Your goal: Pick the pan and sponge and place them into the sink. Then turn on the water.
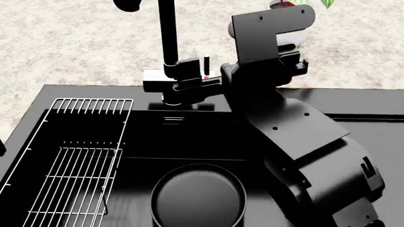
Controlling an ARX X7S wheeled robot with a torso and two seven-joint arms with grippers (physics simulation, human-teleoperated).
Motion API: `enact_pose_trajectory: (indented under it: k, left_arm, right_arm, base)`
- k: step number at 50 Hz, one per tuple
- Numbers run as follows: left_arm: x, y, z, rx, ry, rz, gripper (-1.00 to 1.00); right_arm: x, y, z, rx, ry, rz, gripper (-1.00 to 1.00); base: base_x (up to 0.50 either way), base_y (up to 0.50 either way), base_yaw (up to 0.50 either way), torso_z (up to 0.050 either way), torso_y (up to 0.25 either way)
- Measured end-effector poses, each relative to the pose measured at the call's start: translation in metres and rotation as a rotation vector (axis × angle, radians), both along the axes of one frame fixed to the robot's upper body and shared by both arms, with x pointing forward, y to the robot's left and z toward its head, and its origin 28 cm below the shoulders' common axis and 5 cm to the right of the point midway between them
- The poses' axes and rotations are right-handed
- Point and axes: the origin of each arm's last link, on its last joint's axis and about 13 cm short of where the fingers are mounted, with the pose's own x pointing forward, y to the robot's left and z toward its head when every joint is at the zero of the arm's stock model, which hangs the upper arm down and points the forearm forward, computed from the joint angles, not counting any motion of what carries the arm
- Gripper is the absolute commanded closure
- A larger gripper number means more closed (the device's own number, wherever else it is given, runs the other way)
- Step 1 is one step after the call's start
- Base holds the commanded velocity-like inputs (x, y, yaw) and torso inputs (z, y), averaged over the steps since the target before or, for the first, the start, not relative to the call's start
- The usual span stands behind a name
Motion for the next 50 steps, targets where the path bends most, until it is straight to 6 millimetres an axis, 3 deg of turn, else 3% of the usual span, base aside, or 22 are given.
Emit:
enact_pose_trajectory:
  k: [21, 50]
  left_arm:
    - [0.007, 0.007, 0.000, -0.004, -0.022, 0.022, -1.00]
    - [0.011, 0.009, 0.000, 0.072, -0.140, 0.007, -1.00]
  right_arm:
    - [0.037, 0.015, 0.010, 0.005, 0.027, 0.002, -1.00]
    - [0.053, 0.021, 0.016, 0.015, 0.056, -0.033, -1.00]
  base:
    - [0.00, 0.00, 0.00, 0.000, 0.000]
    - [0.00, 0.00, 0.00, 0.005, -0.029]
